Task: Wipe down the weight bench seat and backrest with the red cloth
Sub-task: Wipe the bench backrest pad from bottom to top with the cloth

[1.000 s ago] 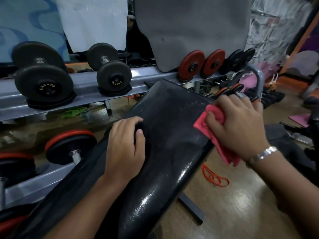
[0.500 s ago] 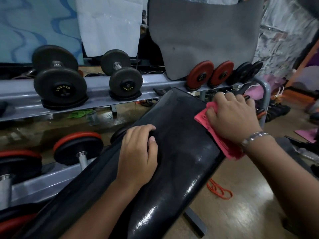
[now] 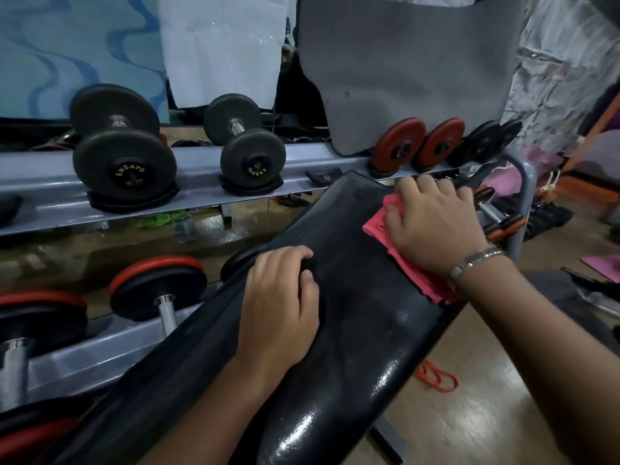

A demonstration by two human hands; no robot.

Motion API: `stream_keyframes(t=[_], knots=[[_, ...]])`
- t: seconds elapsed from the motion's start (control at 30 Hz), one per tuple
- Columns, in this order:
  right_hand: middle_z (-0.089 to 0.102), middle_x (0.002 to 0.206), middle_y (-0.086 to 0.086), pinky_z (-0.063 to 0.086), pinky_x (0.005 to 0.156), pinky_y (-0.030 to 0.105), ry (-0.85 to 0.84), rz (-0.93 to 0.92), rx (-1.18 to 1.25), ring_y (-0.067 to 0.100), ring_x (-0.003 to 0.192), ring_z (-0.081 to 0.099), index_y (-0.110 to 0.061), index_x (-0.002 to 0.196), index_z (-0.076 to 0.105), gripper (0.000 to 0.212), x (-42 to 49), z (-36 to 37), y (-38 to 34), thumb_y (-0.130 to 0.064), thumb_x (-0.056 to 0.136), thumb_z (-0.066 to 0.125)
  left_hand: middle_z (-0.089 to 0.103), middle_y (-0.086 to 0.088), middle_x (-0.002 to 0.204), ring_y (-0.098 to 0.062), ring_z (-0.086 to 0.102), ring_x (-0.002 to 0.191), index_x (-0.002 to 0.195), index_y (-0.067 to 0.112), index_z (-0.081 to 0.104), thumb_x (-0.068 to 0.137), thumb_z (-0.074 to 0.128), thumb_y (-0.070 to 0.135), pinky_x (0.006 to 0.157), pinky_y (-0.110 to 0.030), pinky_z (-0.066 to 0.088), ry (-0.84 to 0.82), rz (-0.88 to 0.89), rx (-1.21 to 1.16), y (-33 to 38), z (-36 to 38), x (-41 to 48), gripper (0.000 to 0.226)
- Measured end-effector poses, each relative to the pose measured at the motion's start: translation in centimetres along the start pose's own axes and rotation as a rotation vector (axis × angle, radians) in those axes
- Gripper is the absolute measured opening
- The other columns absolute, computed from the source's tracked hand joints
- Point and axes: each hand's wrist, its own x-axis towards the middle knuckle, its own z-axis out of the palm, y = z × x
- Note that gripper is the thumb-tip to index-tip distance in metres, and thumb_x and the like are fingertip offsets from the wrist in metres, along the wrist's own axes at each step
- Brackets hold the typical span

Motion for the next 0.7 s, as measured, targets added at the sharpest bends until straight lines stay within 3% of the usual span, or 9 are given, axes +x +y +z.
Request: stream_keyframes(t=[0.17, 0.27, 0.33, 0.5, 0.7], knots=[[0.051, 0.102, -0.006, 0.036, 0.093, 0.047, -0.119, -0.130, 0.172, 0.032, 0.107, 0.054, -0.027, 0.105, 0.052, 0.024, -0.7, -1.4, 1.8, -0.047, 0.092, 0.051, 0.062, 0.007, 0.117, -0.013, 0.053, 0.112, 0.120, 0.017, 0.062, 0.095, 0.045, 0.021, 0.099, -0.035, 0.043, -0.002, 0.012, 0.005, -0.1, 0.0, -0.1, 0.030], [0.061, 0.115, 0.008, 0.036, 0.096, 0.050, -0.134, 0.020, 0.118, 0.038, 0.112, 0.055, -0.021, 0.107, 0.053, 0.029, 1.9, -1.0, 2.0, -0.046, 0.096, 0.046, 0.062, 0.006, 0.117, -0.014, 0.054, 0.113, 0.120, 0.017, 0.063, 0.096, 0.045, 0.021, 0.100, -0.037, 0.044, -0.005, 0.021, 0.013, -0.1, 0.0, 0.0, 0.031], [0.062, 0.117, 0.014, 0.039, 0.093, 0.051, -0.088, 0.026, 0.073, 0.041, 0.110, 0.057, -0.016, 0.109, 0.054, 0.036, 2.5, -0.4, 0.6, -0.046, 0.097, 0.039, 0.063, 0.005, 0.117, -0.016, 0.054, 0.112, 0.118, 0.016, 0.064, 0.095, 0.045, 0.021, 0.099, -0.039, 0.044, 0.003, 0.026, 0.015, -0.2, 0.0, 0.0, 0.031], [0.060, 0.109, -0.002, 0.036, 0.088, 0.045, -0.098, -0.216, 0.127, 0.031, 0.103, 0.056, -0.028, 0.110, 0.057, 0.041, 1.0, -0.4, 0.3, -0.056, 0.087, 0.038, 0.063, 0.005, 0.114, -0.017, 0.055, 0.108, 0.114, 0.015, 0.065, 0.095, 0.045, 0.018, 0.096, -0.040, 0.045, 0.023, 0.058, 0.018, -0.3, 0.1, -0.1, 0.027], [0.061, 0.114, 0.010, 0.036, 0.093, 0.047, -0.072, -0.040, 0.078, 0.037, 0.107, 0.055, -0.017, 0.112, 0.053, 0.032, 4.3, 0.7, 0.1, -0.045, 0.099, 0.042, 0.064, 0.004, 0.113, -0.017, 0.057, 0.108, 0.112, 0.015, 0.066, 0.095, 0.047, 0.016, 0.095, -0.040, 0.046, 0.042, 0.065, 0.011, -0.4, 0.1, -0.1, 0.025]])
